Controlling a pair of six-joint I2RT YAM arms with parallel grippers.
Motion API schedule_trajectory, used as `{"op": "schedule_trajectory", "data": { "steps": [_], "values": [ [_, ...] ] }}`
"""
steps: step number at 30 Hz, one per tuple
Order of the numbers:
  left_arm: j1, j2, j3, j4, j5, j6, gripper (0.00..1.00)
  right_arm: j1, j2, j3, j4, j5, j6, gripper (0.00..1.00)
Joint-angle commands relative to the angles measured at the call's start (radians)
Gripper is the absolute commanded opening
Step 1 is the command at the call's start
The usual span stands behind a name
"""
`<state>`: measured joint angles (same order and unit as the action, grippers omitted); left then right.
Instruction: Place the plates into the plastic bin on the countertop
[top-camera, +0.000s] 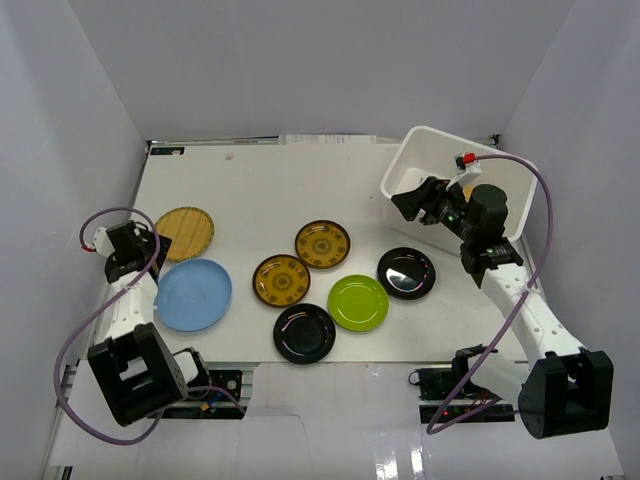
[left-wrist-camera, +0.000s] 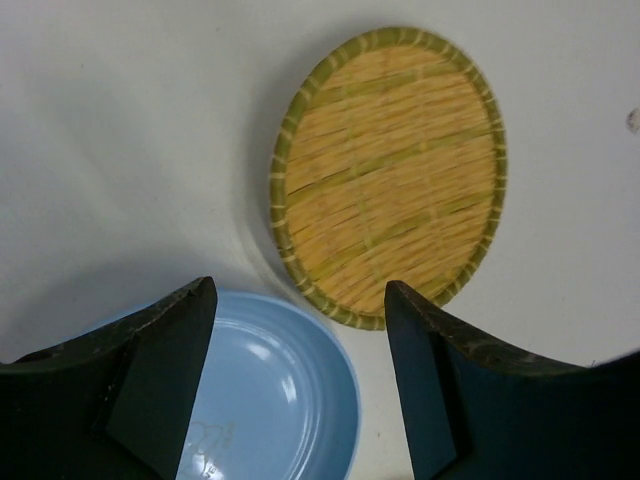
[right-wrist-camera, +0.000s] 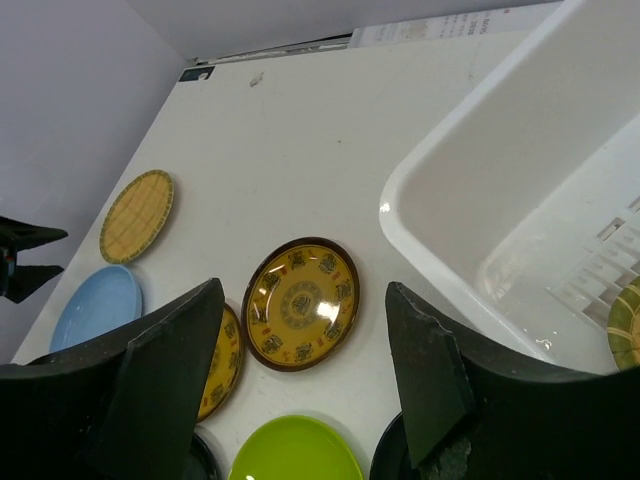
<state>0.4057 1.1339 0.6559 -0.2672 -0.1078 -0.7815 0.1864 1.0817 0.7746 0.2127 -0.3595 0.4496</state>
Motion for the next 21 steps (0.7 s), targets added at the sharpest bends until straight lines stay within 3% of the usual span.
{"op": "schedule_trajectory", "data": {
  "steps": [1,10,20,21],
  "values": [
    [0.085,0.053,-0.033,0.061,0.151,0.017,0.78,0.004,-0.045,-0.04,0.056,-0.042,-0.045,0.72],
    [0.186,0.302,-0.024,0.189,0.371,0.037,0.68,0.004,-0.035,-0.063,0.096,-0.107,-0.023,0.72],
    [0.194,0.449,0.034,0.324,0.421,0.045,0.65,0.03,-0.011,-0.077,0.123,-0.119,-0.014,0.71],
    [0.194,0.466,0.042,0.33,0.43,0.045,0.61,0.038,-0.003,-0.075,0.125,-0.115,-0.014,0.71]
  ]
}}
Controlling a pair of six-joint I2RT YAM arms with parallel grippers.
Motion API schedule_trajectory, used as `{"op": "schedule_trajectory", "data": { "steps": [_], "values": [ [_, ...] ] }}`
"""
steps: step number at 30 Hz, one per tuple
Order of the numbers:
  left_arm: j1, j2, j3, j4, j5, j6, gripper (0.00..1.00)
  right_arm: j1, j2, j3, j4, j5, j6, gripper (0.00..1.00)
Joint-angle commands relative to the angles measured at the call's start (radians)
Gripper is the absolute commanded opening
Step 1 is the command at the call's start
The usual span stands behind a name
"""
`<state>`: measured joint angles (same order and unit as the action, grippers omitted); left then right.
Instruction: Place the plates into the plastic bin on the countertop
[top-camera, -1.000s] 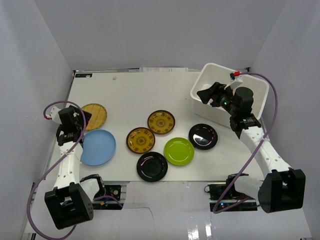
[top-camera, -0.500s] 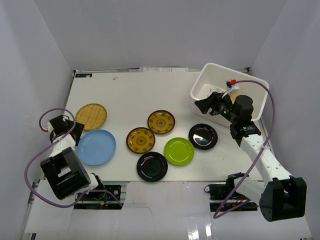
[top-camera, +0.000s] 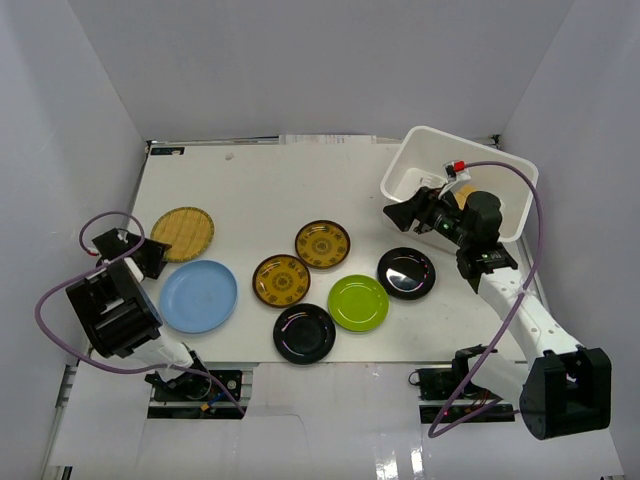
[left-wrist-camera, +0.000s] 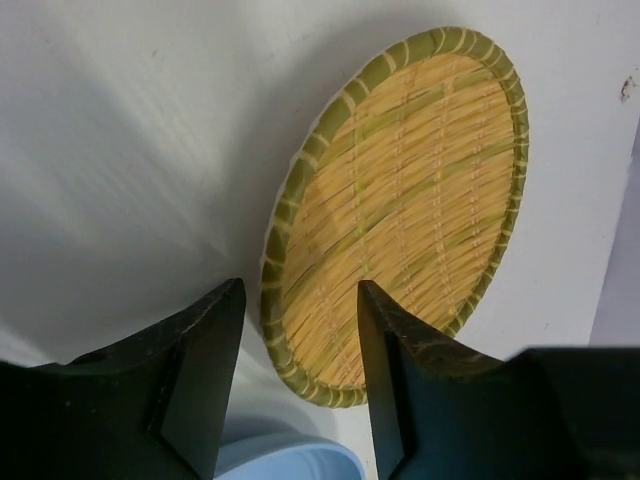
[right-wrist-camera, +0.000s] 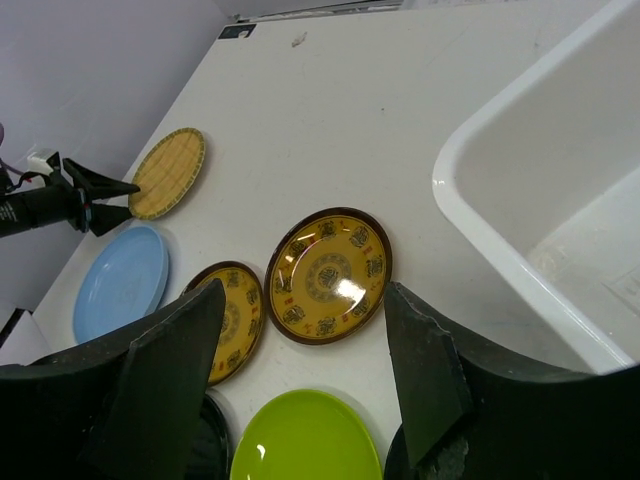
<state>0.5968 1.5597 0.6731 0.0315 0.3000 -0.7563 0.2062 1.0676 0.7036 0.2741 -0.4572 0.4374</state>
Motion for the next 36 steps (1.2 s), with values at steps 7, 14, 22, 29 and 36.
{"op": "schedule_trajectory", "data": {
  "steps": [7,14,22,29,36],
  "values": [
    [0.003,0.112,0.062,0.076,0.034,0.017,0.2,0.059,0.046,0.014,0.065,-0.006,-0.006,0.7],
    [0.004,0.068,0.033,0.184,0.089,-0.063,0.0,0.182,0.121,0.045,0.088,0.011,0.014,0.7],
    [-0.037,-0.122,-0.021,0.538,0.315,-0.36,0.0,0.292,0.225,0.131,0.114,-0.001,0.09,0.89],
    [-0.302,-0.28,-0.006,0.472,0.396,-0.305,0.0,0.371,0.328,0.217,0.137,0.02,0.176,0.93],
    [-0.453,-0.426,-0.165,0.466,0.478,-0.328,0.0,0.383,0.387,0.292,0.122,0.041,0.208,0.9]
  ]
}}
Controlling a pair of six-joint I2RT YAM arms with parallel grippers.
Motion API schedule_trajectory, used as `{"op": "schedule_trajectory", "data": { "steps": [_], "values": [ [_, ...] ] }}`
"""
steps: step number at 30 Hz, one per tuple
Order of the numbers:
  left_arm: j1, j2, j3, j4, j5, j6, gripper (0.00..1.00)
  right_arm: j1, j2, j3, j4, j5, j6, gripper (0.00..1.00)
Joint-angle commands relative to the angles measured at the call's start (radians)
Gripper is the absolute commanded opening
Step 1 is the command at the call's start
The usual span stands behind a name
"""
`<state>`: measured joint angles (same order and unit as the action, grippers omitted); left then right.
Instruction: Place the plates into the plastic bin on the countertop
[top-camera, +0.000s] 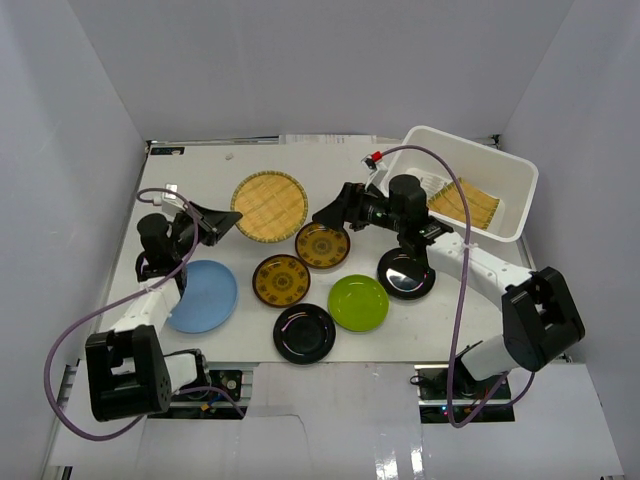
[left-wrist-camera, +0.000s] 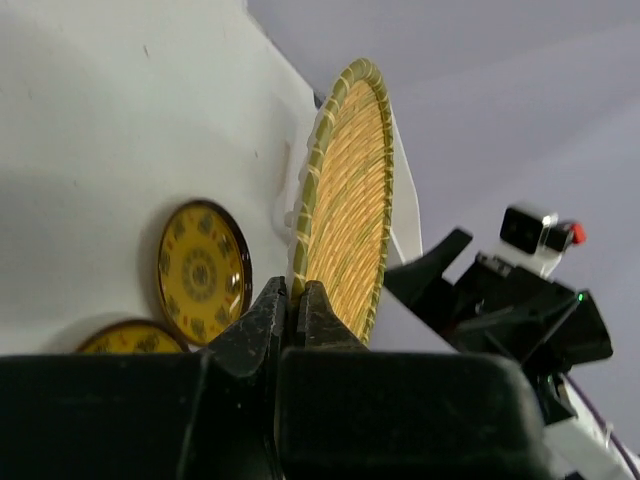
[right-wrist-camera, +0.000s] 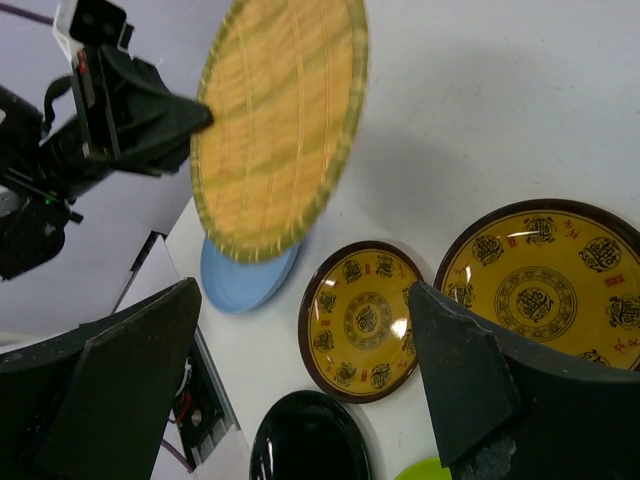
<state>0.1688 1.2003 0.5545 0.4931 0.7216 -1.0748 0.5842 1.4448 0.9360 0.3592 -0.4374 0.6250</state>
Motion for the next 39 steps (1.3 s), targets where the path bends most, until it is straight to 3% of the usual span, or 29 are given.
{"op": "schedule_trajectory", "data": {
  "steps": [1,11,13,14,16,21,22,24,28,31,34,39],
  "values": [
    [-0.05,-0.082,-0.059,0.005,0.076,-0.01,0.0,0.009,0.015,0.055,0.035,0.028,0.021,0.9],
    [-0.11,-0.191,-0.1,0.001,0.243,0.041,0.0,0.048,0.032,0.02,0.052,0.071,0.022,1.0],
    [-0.117,-0.194,-0.087,-0.036,0.256,0.07,0.0,0.052,0.019,0.009,0.06,0.072,0.028,0.65],
    [-0.118,-0.199,-0.085,-0.042,0.269,0.079,0.0,0.054,0.008,0.001,0.072,0.087,0.039,0.32],
    [-0.124,-0.203,-0.084,-0.047,0.285,0.101,0.21,0.055,-0.021,-0.003,0.067,0.109,0.042,0.1],
    [-0.155,-0.252,-0.054,-0.12,0.308,0.2,0.72,0.039,-0.083,0.014,0.041,0.15,0.025,0.08],
    [-0.193,-0.263,-0.053,-0.139,0.308,0.213,0.89,0.005,-0.112,0.023,0.035,0.152,0.025,0.08],
    [-0.207,-0.297,-0.045,-0.171,0.317,0.246,0.98,-0.049,-0.147,0.035,0.005,0.157,0.024,0.08],
    [-0.293,-0.327,-0.005,-0.284,0.315,0.354,0.98,-0.324,-0.239,0.083,-0.081,0.126,0.021,0.08],
    [-0.351,-0.324,0.004,-0.295,0.347,0.375,0.98,-0.513,-0.265,0.119,-0.172,0.185,-0.007,0.08],
    [-0.394,-0.337,0.022,-0.329,0.349,0.415,0.98,-0.66,-0.259,0.098,-0.192,0.25,-0.013,0.08],
    [-0.431,-0.355,0.05,-0.416,0.311,0.481,0.98,-0.791,-0.178,0.046,-0.189,0.292,0.018,0.08]
  ]
}}
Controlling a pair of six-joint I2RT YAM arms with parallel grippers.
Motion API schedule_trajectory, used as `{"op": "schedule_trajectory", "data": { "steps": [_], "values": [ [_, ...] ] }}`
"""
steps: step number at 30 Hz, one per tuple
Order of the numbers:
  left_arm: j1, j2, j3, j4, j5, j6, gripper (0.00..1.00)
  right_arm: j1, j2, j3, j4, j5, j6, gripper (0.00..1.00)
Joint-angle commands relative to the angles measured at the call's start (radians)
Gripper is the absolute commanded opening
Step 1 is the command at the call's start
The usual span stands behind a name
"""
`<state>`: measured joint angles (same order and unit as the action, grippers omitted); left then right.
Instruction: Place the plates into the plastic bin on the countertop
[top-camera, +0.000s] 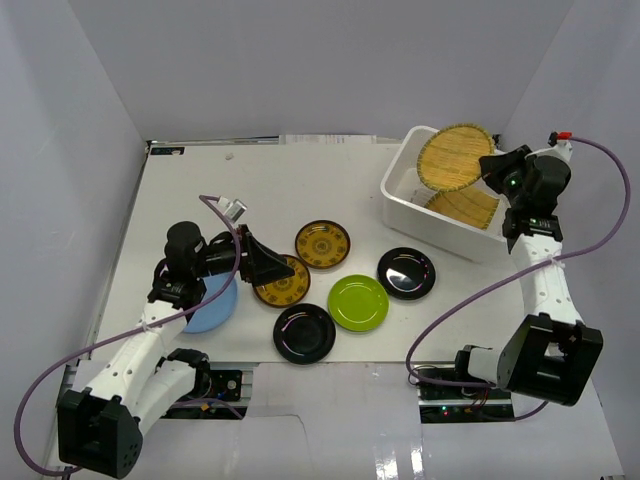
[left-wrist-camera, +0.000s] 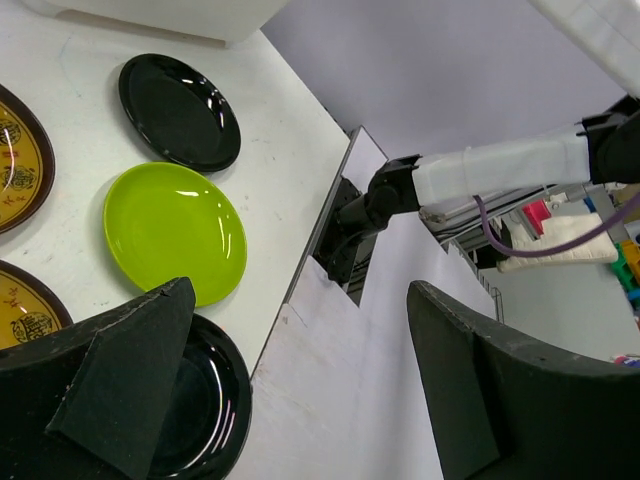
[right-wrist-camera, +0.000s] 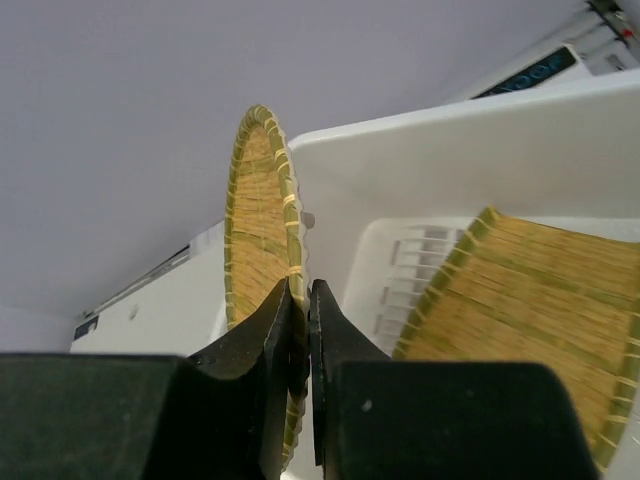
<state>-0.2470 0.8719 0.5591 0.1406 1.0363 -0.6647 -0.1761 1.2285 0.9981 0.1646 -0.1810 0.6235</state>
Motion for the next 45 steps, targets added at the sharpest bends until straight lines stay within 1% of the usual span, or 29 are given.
{"op": "schedule_trajectory", "data": {
  "steps": [1,5,10,12,15,16,17,18,20,23,24,25,26,27,29,30,31,34,35,36,37,38,39,40,41,42,43,44,45],
  "values": [
    [-0.023,-0.03,0.047,-0.068,-0.007,0.08,0.98,-0.054,0.054,-0.018,0.013,0.028,0.025,0.08],
    [-0.031,-0.034,0.047,-0.076,-0.01,0.083,0.98,-0.065,0.118,-0.013,0.003,0.057,0.01,0.08],
    [-0.031,-0.039,0.048,-0.082,-0.012,0.089,0.98,-0.065,0.141,-0.042,-0.04,0.123,-0.011,0.08],
    [-0.031,-0.039,0.05,-0.088,-0.021,0.089,0.98,-0.065,0.149,-0.056,-0.059,0.126,-0.022,0.11],
    [-0.031,-0.036,0.05,-0.096,-0.033,0.093,0.98,-0.063,0.144,-0.079,-0.07,0.132,-0.025,0.21],
    [-0.031,-0.034,0.048,-0.098,-0.035,0.094,0.98,-0.063,0.143,-0.09,-0.07,0.133,-0.027,0.3],
    [-0.032,-0.034,0.05,-0.101,-0.036,0.096,0.98,-0.063,0.138,-0.088,-0.073,0.136,-0.03,0.34],
    [-0.031,-0.033,0.048,-0.102,-0.042,0.096,0.98,-0.063,0.138,-0.087,-0.085,0.143,-0.039,0.42],
    [-0.032,-0.034,0.048,-0.104,-0.045,0.099,0.98,-0.065,0.137,-0.075,-0.102,0.147,-0.048,0.47],
    [-0.031,-0.034,0.051,-0.108,-0.054,0.102,0.98,-0.06,0.114,-0.056,-0.128,0.166,-0.065,0.66],
    [-0.031,-0.034,0.051,-0.11,-0.061,0.103,0.98,-0.059,0.105,-0.05,-0.14,0.176,-0.07,0.77],
    [-0.031,-0.036,0.053,-0.119,-0.067,0.106,0.98,-0.056,0.094,-0.044,-0.145,0.176,-0.079,0.82],
    [-0.031,-0.037,0.056,-0.124,-0.074,0.114,0.98,-0.048,0.069,-0.029,-0.151,0.217,-0.085,0.85],
    [-0.031,-0.04,0.058,-0.128,-0.084,0.117,0.98,-0.043,0.053,-0.023,-0.154,0.228,-0.09,0.92],
    [-0.029,-0.045,0.064,-0.134,-0.116,0.126,0.98,-0.016,0.003,-0.007,-0.157,0.242,-0.11,0.93],
    [-0.031,-0.047,0.071,-0.145,-0.13,0.135,0.98,0.003,-0.015,-0.006,-0.149,0.233,-0.117,0.93],
    [-0.031,-0.056,0.077,-0.18,-0.172,0.142,0.98,0.022,-0.044,-0.007,-0.123,0.213,-0.123,0.93],
    [-0.031,-0.085,0.111,-0.205,-0.267,0.152,0.98,0.198,-0.055,0.005,-0.116,0.152,-0.157,0.86],
    [-0.031,-0.106,0.122,-0.214,-0.345,0.154,0.98,0.345,-0.052,0.005,-0.114,0.15,-0.174,0.84],
    [-0.031,-0.116,0.136,-0.222,-0.389,0.149,0.98,0.421,-0.041,-0.006,-0.111,0.149,-0.176,0.73],
    [-0.031,-0.123,0.168,-0.246,-0.433,0.143,0.98,0.49,-0.018,-0.015,-0.102,0.149,-0.176,0.69],
    [-0.031,-0.134,0.192,-0.263,-0.531,0.143,0.98,0.63,-0.005,-0.025,-0.08,0.175,-0.163,0.66],
    [-0.031,-0.139,0.218,-0.288,-0.585,0.145,0.98,0.703,0.012,-0.035,-0.06,0.216,-0.153,0.53],
    [-0.032,-0.14,0.278,-0.333,-0.643,0.152,0.98,0.763,0.046,-0.056,-0.036,0.235,-0.143,0.48],
    [-0.032,-0.142,0.309,-0.352,-0.697,0.157,0.98,0.874,0.064,-0.059,-0.019,0.254,-0.133,0.45],
    [-0.034,-0.142,0.34,-0.369,-0.796,0.168,0.98,0.924,0.087,-0.059,0.018,0.296,-0.107,0.39],
    [-0.032,-0.139,0.369,-0.401,-0.844,0.181,0.98,0.97,0.135,-0.053,0.039,0.313,-0.097,0.38],
    [-0.034,-0.136,0.425,-0.42,-0.892,0.201,0.98,1.057,0.159,-0.044,0.055,0.334,-0.09,0.38],
    [-0.035,-0.136,0.447,-0.435,-0.983,0.209,0.98,1.099,0.186,-0.035,0.084,0.381,-0.082,0.37]
  ]
}}
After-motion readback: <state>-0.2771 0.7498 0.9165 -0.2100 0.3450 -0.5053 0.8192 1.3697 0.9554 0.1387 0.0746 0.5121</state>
